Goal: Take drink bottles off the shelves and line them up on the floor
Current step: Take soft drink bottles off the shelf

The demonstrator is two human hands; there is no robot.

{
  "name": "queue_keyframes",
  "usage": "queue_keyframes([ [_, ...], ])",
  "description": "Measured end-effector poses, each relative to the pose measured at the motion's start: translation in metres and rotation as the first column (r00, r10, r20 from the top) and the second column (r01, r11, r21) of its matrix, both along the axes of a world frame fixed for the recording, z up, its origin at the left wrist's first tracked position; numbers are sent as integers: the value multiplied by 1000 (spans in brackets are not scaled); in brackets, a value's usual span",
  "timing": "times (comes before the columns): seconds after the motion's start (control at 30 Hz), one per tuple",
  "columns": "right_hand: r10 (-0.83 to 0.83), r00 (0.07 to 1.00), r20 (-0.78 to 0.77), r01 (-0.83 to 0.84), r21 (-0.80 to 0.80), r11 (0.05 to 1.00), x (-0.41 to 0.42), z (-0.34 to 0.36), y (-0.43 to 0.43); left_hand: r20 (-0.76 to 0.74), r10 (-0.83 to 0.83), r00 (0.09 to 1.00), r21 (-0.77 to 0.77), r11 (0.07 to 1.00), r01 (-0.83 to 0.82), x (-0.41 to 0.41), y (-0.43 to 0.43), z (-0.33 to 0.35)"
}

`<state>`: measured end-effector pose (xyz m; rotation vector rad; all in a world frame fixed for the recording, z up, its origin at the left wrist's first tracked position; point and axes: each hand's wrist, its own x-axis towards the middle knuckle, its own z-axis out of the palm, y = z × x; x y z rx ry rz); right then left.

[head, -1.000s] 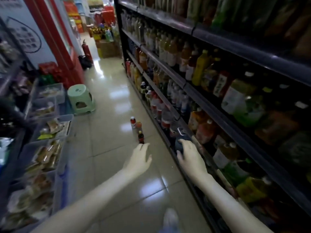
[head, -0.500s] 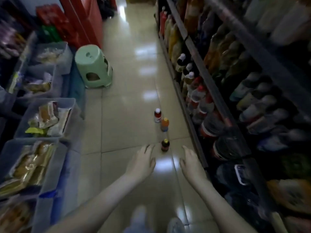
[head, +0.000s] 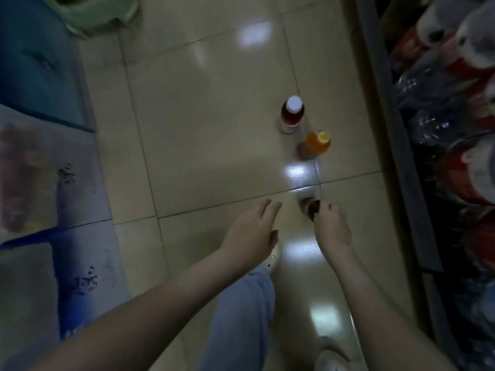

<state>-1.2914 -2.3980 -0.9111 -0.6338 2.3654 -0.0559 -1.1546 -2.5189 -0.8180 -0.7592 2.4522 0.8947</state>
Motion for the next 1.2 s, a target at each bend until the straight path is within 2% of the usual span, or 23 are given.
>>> queue_keyframes([
  [0.07, -46, 999, 23, 46, -37, 998, 5, 3, -1, 10, 2, 1000, -11, 1000, -2, -5, -15, 4],
  [0.17, -56, 995, 79, 65, -112, 992, 9, 52, 2, -25, -79, 997, -16, 997, 78, -19, -30, 36],
  [0.33, -48, 994, 100, 77, -319, 945, 13, 208, 26, -81, -287, 954, 69, 954, 293, -41, -31, 121],
  [0.47, -65, 995, 77, 95, -495, 864, 25, 344, 58, -105, -452, 886, 88, 883, 461, -50, -2, 208],
  [0.6, -224, 974, 18, 184, -638, 748, 45, 466, 111, -276, -418, 865, 142, 873, 467, -51, 49, 310],
  [0.67, -379, 924, 57, 303, -715, 631, 65, 513, 152, -329, -453, 829, 97, 857, 507, -45, 88, 362],
  [0.77, -531, 795, 292, 537, -745, 395, 114, 575, 233, -397, -510, 763, 53, 817, 574, -29, 173, 436],
  [0.83, -566, 742, 361, 591, -750, 296, 157, 608, 299, -449, -519, 727, 126, 769, 627, -12, 245, 483],
  [0.93, -669, 627, 399, 633, -761, 139, 225, 659, 406, -465, -518, 718, 325, 655, 682, 21, 364, 553],
  [1.07, -788, 531, 311, 602, -793, 92, 308, 731, 541, -484, -564, 669, 495, 454, 741, 66, 525, 632],
  [1.2, -940, 298, 164, 553, -833, 30, 381, 776, 659, -559, -680, 474, 443, 238, 864, 113, 670, 695],
])
